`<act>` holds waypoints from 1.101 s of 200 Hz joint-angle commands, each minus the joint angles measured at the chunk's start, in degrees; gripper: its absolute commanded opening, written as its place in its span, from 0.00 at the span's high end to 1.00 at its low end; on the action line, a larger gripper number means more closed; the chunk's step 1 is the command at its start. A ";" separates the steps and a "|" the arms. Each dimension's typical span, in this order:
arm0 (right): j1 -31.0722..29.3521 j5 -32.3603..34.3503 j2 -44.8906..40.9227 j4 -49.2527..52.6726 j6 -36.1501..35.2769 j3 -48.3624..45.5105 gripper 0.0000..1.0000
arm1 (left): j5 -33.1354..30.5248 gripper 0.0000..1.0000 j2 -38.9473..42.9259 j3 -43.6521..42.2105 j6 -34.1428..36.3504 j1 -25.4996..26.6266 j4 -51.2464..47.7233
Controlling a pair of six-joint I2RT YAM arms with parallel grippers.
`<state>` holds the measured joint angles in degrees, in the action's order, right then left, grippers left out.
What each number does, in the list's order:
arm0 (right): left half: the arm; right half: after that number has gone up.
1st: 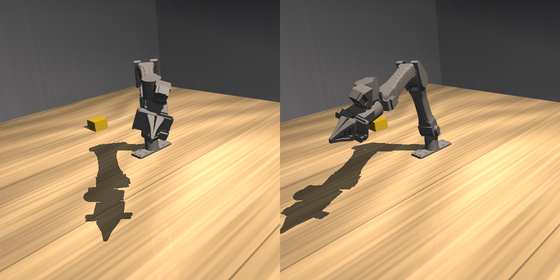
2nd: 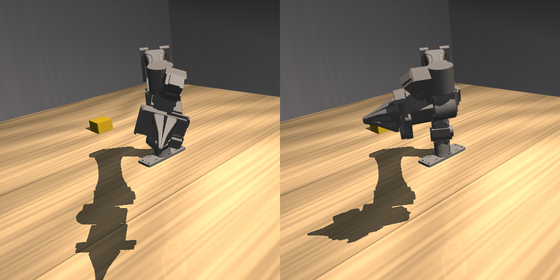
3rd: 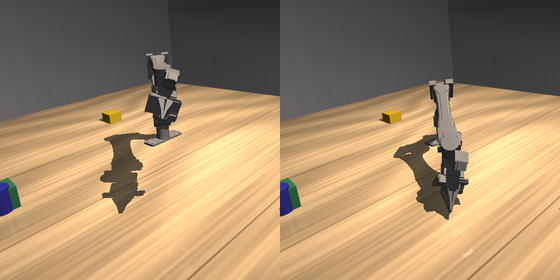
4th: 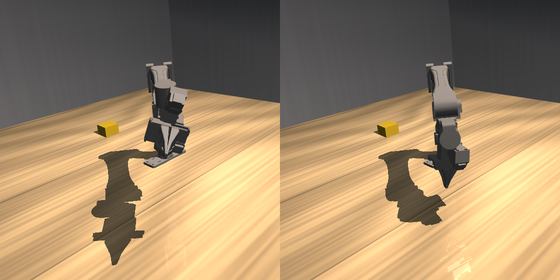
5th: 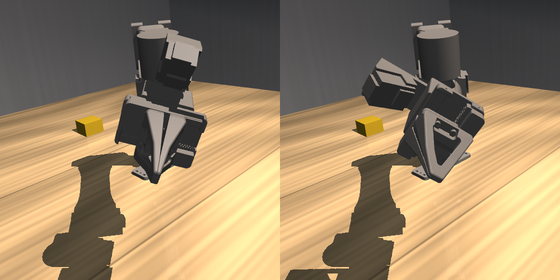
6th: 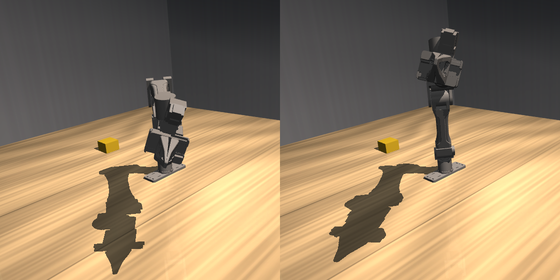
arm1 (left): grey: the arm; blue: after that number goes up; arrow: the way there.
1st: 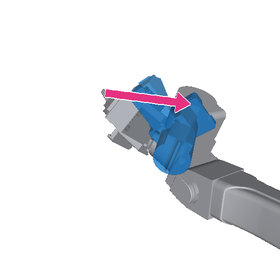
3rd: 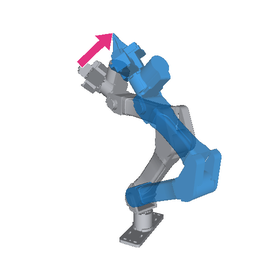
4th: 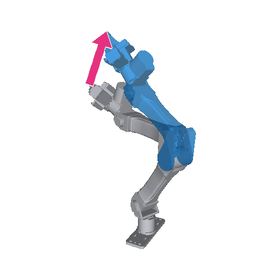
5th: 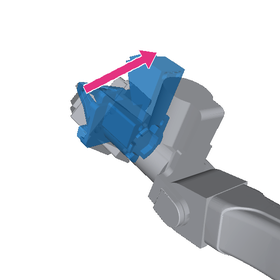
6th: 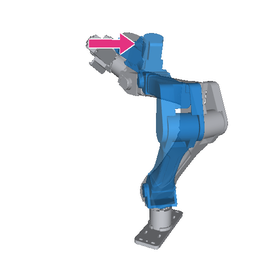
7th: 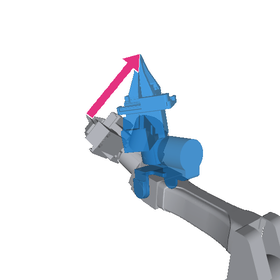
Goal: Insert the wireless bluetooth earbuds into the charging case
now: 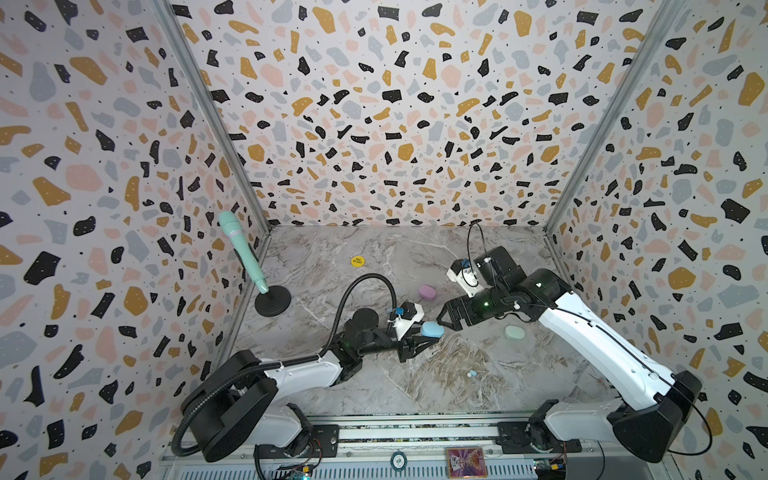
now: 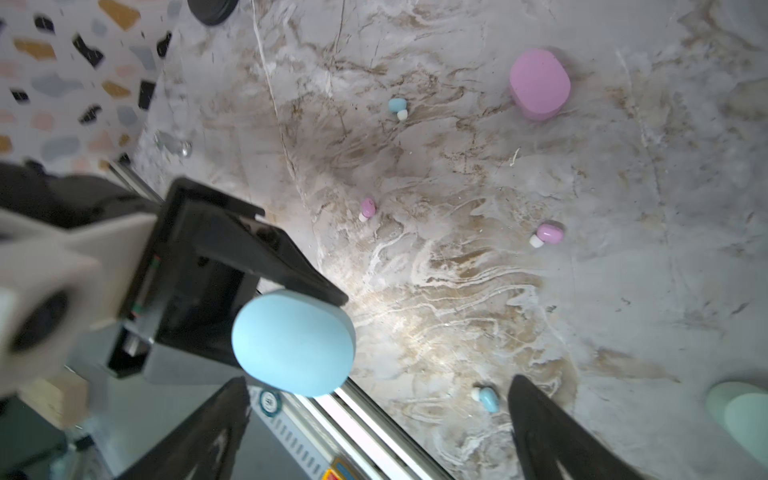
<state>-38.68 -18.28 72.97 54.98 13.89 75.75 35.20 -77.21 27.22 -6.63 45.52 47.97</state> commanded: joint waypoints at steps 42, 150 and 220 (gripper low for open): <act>-4.56 4.38 -8.03 -5.62 -12.35 -4.04 0.01 | 3.75 0.72 1.42 1.15 -1.02 0.30 0.74; -11.14 7.23 -7.71 -12.15 -21.01 -9.41 0.26 | 4.96 0.75 1.13 1.96 -0.28 0.35 -0.42; -13.00 11.62 -6.02 -12.98 -20.71 -10.54 0.26 | 4.79 0.76 1.57 1.61 -0.18 0.30 -0.24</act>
<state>-51.11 -9.04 67.05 42.72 -6.13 65.34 38.74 -76.58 27.27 -7.25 45.52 45.45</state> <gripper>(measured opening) 0.739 0.433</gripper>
